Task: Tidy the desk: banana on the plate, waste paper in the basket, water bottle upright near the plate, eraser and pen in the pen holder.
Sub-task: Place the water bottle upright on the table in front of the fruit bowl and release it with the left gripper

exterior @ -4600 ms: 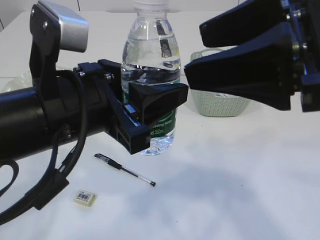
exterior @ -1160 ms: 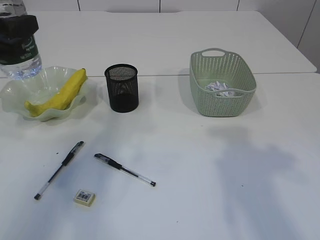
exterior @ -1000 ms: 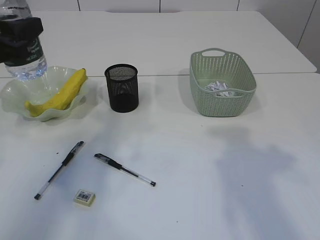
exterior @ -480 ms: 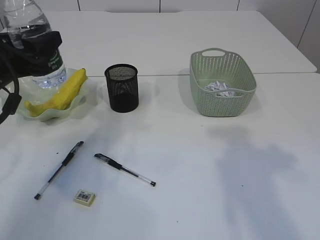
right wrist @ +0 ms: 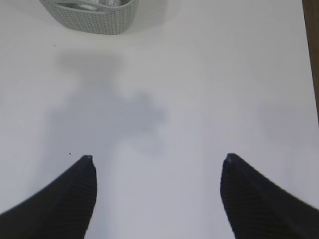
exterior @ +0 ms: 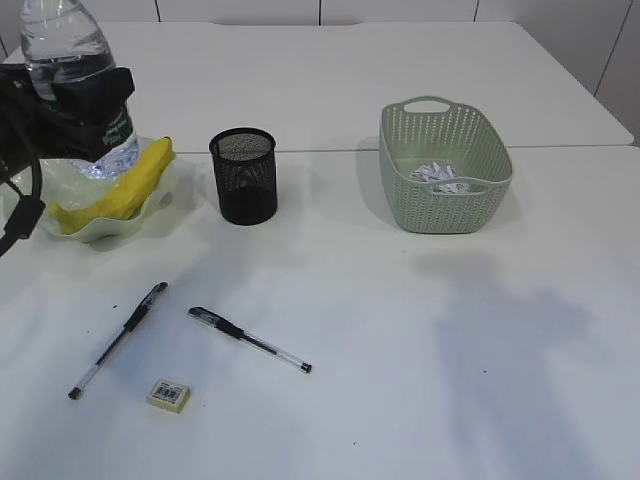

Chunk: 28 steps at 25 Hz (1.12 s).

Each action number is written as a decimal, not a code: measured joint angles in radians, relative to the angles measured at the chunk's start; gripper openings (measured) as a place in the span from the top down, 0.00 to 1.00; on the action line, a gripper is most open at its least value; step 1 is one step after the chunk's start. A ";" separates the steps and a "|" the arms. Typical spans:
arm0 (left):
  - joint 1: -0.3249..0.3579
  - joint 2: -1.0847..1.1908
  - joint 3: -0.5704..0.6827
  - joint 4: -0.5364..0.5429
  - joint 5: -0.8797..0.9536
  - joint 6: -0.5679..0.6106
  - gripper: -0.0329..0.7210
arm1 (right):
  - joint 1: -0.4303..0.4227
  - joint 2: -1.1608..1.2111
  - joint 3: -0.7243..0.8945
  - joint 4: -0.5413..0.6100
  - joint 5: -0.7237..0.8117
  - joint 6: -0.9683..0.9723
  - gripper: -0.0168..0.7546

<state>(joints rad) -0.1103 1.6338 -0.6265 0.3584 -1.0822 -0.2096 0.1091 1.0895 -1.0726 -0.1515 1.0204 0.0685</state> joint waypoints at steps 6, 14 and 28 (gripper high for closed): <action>0.019 0.006 0.000 -0.004 -0.003 0.033 0.44 | 0.000 0.000 0.000 -0.002 -0.004 -0.002 0.24; 0.027 0.150 -0.011 -0.024 -0.006 0.036 0.44 | 0.000 0.000 0.000 -0.010 -0.004 -0.005 0.24; 0.029 0.358 -0.129 0.030 -0.006 0.036 0.44 | 0.000 0.000 0.000 -0.014 -0.012 -0.005 0.24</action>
<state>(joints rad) -0.0812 1.9914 -0.7557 0.3888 -1.0879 -0.1741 0.1091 1.0895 -1.0726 -0.1652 1.0087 0.0640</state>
